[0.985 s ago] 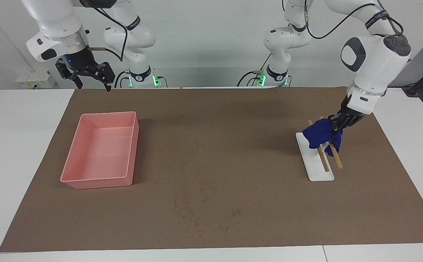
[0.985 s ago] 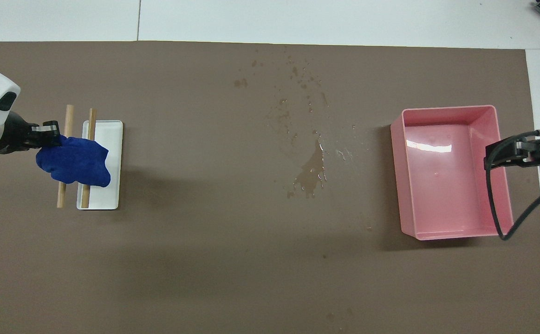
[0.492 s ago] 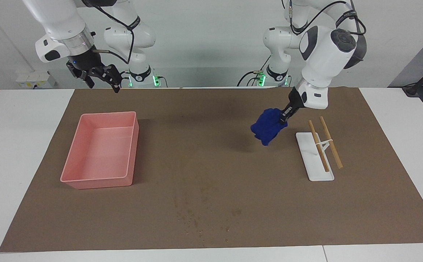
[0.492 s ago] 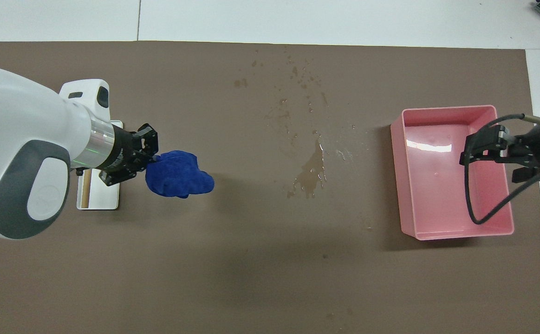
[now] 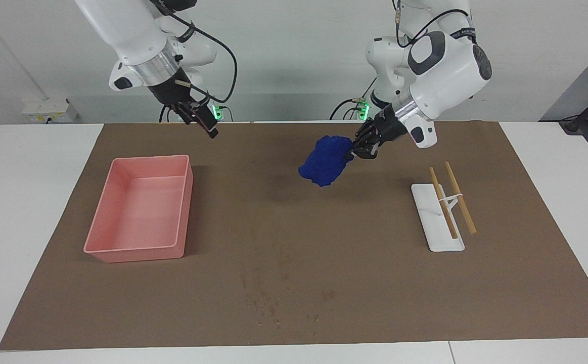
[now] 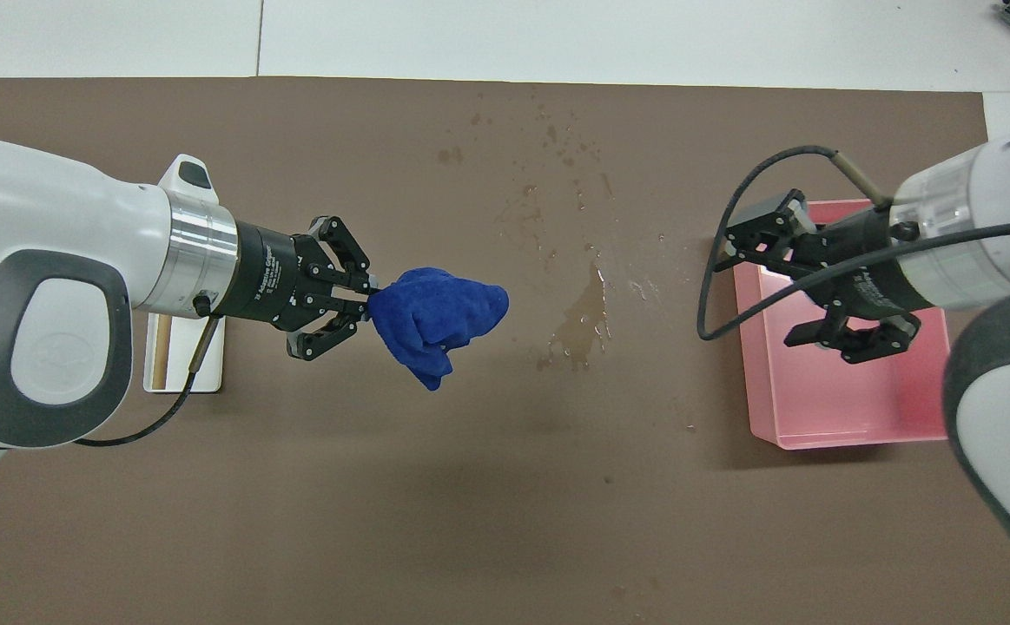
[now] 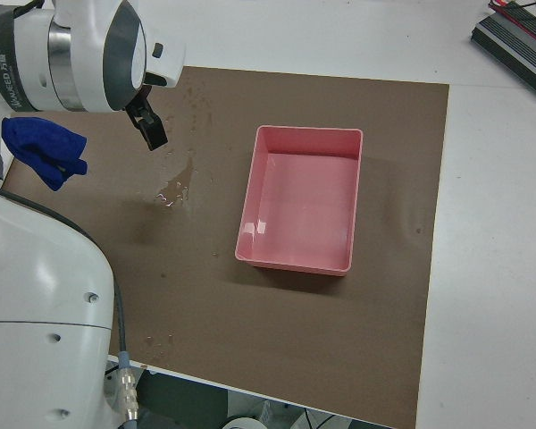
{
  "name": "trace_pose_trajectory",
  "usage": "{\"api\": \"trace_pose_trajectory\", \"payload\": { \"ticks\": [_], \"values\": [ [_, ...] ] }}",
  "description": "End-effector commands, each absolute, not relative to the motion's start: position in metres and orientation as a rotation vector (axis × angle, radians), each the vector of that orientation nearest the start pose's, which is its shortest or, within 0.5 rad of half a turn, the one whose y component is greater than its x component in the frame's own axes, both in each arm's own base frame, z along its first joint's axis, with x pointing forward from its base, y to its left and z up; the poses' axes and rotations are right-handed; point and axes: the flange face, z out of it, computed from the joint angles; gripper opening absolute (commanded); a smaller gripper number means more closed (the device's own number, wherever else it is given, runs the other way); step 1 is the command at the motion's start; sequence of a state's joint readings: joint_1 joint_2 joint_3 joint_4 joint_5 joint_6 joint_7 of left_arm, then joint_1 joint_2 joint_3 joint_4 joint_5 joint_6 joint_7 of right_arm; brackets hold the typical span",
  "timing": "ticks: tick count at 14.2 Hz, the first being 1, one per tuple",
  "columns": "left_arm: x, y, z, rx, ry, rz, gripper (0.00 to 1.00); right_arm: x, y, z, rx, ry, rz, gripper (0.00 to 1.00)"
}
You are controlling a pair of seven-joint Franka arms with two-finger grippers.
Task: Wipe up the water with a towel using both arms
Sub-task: 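Carry the towel to center with the left gripper while the right gripper approaches, then grasp the towel with the right gripper beside the left gripper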
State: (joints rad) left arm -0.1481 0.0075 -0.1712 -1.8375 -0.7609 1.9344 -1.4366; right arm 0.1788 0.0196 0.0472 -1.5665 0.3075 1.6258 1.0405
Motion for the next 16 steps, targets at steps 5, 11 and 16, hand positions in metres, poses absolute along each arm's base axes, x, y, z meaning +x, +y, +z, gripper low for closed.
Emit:
{"api": "trace_pose_trajectory", "payload": {
  "ticks": [5, 11, 16],
  "values": [
    [0.523, -0.258, 0.572, 1.658, 1.722, -0.805, 0.0, 0.554, 0.236, 0.597, -2.237, 1.478, 0.36, 0.99],
    [0.507, -0.308, 0.583, 1.569, 1.741, -0.786, 0.0, 0.556, 0.272, 0.59, -2.094, 1.561, 0.426, 1.0],
    [0.499, -0.309, 0.595, 1.555, 1.749, -0.792, 0.0, 0.55, 0.286, 0.591, -2.025, 1.662, 0.473, 0.76]
  ]
}}
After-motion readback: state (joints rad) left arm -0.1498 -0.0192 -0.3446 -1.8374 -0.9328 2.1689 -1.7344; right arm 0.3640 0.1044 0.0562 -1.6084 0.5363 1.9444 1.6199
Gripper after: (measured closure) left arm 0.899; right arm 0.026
